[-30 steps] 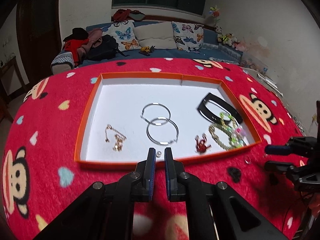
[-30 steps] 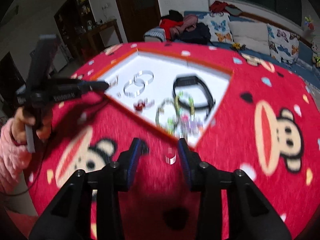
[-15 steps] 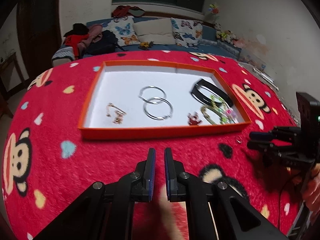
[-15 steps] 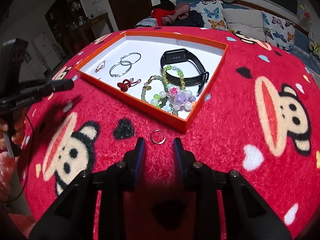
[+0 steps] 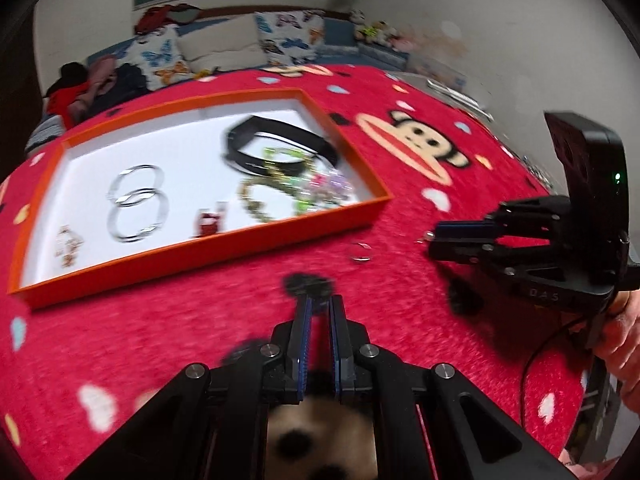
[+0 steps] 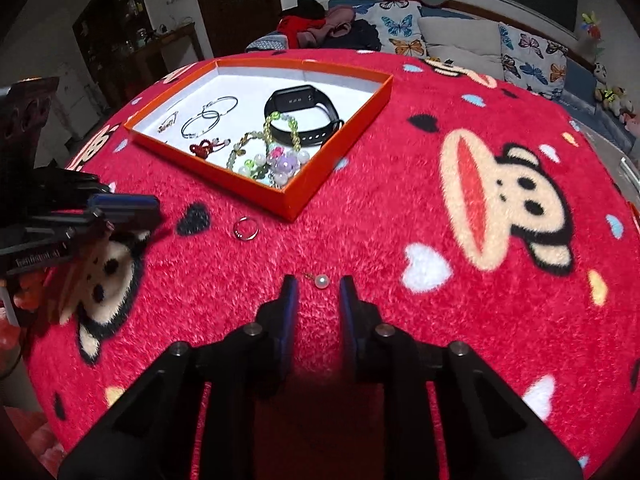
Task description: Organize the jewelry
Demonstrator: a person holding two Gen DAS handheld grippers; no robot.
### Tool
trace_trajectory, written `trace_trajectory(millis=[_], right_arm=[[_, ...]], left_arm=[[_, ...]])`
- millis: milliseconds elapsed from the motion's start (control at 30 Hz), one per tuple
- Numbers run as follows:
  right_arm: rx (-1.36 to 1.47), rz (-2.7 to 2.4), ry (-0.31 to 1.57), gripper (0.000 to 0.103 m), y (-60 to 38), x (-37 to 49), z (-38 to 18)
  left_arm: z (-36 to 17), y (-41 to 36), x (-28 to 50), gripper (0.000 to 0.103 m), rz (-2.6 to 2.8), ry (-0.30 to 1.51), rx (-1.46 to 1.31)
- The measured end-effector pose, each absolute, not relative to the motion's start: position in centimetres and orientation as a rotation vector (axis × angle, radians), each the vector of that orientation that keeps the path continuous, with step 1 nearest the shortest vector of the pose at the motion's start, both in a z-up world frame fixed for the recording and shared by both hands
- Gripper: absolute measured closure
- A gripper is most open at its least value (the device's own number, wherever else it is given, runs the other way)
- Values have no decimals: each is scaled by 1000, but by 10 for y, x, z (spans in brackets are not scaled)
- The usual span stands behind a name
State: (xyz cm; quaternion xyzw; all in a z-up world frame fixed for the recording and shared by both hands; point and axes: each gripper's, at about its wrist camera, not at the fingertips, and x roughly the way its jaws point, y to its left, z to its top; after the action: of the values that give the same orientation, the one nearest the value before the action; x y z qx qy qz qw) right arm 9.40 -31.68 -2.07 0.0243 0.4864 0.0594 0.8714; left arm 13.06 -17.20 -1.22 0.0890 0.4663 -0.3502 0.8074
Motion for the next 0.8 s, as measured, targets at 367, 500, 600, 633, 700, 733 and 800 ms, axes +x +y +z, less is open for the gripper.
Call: trace_trajectory(millis=[367,500,600,633,700,733,800], right_arm=[[45,157,992,92,-320,98,-23],[50,167,987,92,-320,96,-24],[58,172,985,92,-322,96,-24],[59,173,984,92,-322,96,-24],[61,177,982,92,-322,96,-24],[64,178,981,92,-323,95,-24],[70,181,980,92,-324,95,-24]], left_arm=[[-26,-222,147,93,-780,995,260],[-28,-231,148,67,-789,986,269],[-27,-235,146,50,-780,966,281],[-28,-236,145,50,-781,964,293],[-30,-238,145,51,-783,962,310],[-29,-238,146,52,-786,960,311],[-29,-240,147,60,-786,952,319]])
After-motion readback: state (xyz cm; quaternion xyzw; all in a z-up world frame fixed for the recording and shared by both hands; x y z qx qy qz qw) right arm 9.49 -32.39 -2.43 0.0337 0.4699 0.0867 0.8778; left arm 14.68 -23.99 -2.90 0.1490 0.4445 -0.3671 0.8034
